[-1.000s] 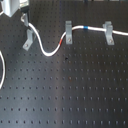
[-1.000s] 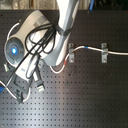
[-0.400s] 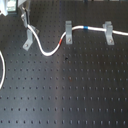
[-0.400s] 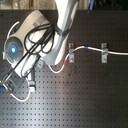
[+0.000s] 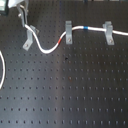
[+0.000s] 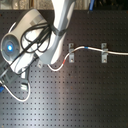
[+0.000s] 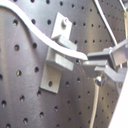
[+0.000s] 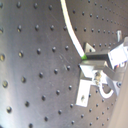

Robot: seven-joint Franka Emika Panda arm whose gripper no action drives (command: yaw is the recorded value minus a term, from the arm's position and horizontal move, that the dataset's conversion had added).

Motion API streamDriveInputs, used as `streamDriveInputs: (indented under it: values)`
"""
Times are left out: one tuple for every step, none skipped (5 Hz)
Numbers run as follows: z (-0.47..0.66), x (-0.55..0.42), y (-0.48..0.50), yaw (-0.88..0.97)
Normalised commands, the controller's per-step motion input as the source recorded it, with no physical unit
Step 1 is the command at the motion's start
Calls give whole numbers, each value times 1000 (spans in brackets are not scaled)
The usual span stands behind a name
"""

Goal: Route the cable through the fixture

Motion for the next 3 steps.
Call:
streamDriveInputs:
  values:
    - [160,-277,174,629]
    - [297,-386,37,431]
    - [1,-52,87,323]
